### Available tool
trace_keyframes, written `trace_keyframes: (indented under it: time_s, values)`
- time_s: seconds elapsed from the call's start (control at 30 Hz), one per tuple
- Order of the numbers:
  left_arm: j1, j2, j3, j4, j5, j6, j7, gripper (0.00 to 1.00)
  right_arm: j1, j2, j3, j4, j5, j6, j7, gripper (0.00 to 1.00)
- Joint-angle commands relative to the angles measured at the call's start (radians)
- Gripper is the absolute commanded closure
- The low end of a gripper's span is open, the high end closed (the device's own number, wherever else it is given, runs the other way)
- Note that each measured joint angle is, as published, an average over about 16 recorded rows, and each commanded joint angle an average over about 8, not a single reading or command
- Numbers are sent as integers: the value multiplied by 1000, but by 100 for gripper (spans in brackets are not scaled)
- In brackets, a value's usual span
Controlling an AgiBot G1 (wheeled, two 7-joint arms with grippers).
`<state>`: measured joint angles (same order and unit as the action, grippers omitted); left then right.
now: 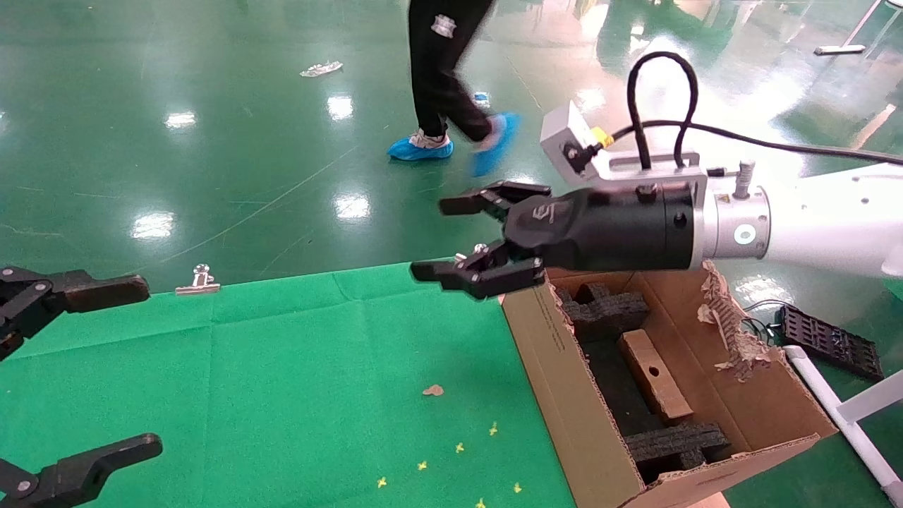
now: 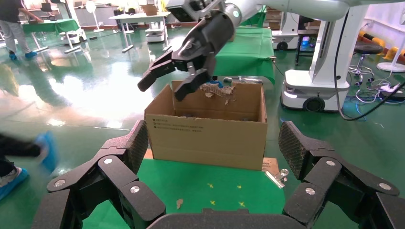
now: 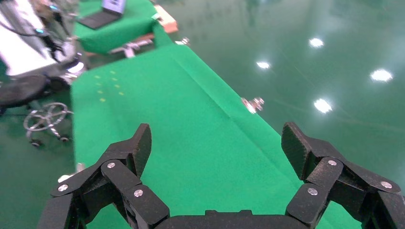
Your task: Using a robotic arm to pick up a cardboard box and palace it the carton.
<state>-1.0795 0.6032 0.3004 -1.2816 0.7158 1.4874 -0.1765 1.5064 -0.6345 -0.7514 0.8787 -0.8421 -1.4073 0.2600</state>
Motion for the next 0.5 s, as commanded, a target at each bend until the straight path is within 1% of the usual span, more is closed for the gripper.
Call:
trace_keyframes:
  time_s: [0.03, 0.5]
  values:
    - [0, 0, 0, 0, 0, 0, 0, 0, -40, 2, 44, 38, 10, -8, -7, 0]
    - [0, 0, 1, 0, -1, 0, 0, 0, -317, 17, 346, 298, 82, -65, -53, 0]
